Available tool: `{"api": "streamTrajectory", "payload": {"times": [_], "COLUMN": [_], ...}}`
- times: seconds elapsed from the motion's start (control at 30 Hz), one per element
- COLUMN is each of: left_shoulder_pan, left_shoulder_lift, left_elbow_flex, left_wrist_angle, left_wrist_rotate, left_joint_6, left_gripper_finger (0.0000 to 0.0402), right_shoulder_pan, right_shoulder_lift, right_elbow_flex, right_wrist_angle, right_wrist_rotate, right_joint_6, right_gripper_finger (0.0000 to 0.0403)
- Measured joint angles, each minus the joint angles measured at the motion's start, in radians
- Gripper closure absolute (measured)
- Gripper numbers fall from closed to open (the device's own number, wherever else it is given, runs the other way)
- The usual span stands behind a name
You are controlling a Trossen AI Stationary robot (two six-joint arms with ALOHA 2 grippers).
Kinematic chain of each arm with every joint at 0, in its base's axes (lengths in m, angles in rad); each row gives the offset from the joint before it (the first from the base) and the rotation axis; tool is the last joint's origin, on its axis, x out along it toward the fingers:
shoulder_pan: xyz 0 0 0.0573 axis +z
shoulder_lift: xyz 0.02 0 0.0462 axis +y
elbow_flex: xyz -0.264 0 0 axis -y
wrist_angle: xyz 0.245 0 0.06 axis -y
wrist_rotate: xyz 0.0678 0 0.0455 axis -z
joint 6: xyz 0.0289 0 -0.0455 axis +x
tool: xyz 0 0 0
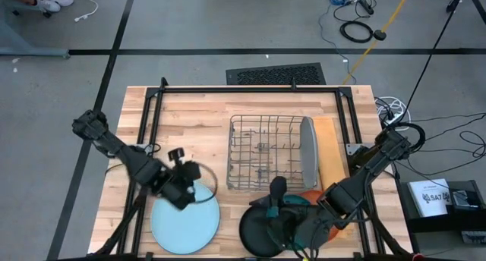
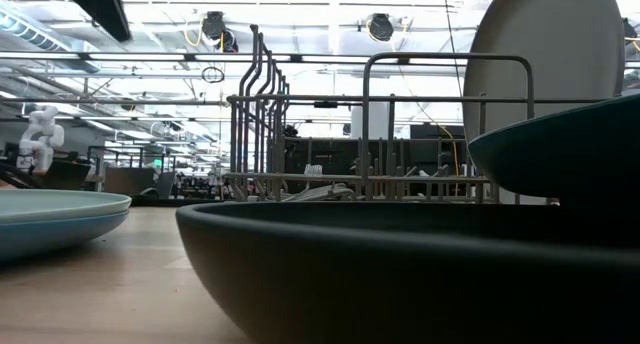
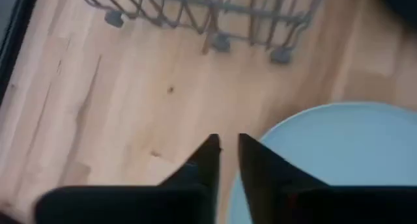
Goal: Sort dishes
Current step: Put the light blue plate into the dish rack
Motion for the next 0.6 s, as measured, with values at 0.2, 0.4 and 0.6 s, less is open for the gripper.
{"api": "streamTrajectory", "payload": {"times": [0.2,0.4,0.6], "left_shoulder_pan": [0.129,0.231,0.298], "left_shoulder_lift": [0.012,0.091,0.145], "left_elbow_flex": [0.001,-0.008,-0.078], "left_wrist_angle": [-0.005,-0.048,-0.04], "left_wrist_rotate": [0.128,0.304,0.489], "left_joint_6": [0.26,0.513,0.674], "left_gripper_finger": [0.0221,0.0175,0.0202], "right_shoulder_pan": [-0.015,-0.007,0.028], "right_shoulder_lift": [-0.006,-0.033,-0.061], "right_elbow_flex": [0.0,0.0,0.001], "right_wrist_angle": [-0.017,-0.036,-0.038], "right_wrist_rotate": [-0.002,0.027,0.105], "right_joint_6": [-0.026,-0.018,0.005], "right_gripper_finger": [0.0193,0.0193,0.0193]}}
